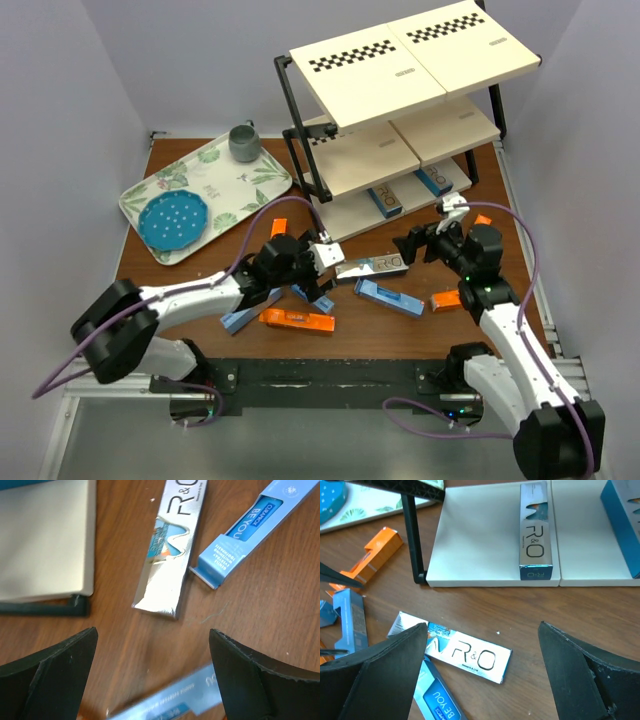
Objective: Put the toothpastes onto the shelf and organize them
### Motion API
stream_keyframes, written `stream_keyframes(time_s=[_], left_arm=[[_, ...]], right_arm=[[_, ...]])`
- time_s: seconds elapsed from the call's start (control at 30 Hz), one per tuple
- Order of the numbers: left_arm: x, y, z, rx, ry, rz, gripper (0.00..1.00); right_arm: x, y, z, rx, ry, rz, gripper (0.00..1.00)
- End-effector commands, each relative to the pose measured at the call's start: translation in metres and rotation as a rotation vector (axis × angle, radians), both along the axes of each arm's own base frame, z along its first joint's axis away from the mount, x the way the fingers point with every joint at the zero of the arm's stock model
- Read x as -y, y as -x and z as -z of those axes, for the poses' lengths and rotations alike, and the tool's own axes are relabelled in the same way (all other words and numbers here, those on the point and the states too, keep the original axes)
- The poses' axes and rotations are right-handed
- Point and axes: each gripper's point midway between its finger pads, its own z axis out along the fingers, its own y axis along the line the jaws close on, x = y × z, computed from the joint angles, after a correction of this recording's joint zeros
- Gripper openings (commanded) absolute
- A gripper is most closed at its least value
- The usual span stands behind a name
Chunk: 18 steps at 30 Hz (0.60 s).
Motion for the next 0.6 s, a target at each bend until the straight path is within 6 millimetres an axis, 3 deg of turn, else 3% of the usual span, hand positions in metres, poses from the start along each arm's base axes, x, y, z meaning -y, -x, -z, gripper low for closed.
stream_keyframes(time_s=[0.0,0.17,0.37,0.57], left_arm=[[0.041,-0.011,-0.021,0.078,0.089,0.125,0.99],[0.056,-0.022,-0.004,0.087,0.048,0.177,0.95],[0.059,-0.032,0.023,0.003,0.010,0.217,0.84],[0.064,-0.028,0.048,-0.072,-0.020,0.250,0.81]], right_arm=[[0.011,0.002,-0.011,0.057,-0.030,0.076,0.98],[0.010,0.012,-0.012,0.047,-0.029,0.065,0.99],[0.010,0.021,-0.013,0.039,-0.033,0.056,0.99],[0.011,0.022,-0.014,0.041,-0.013,0.051,0.99]])
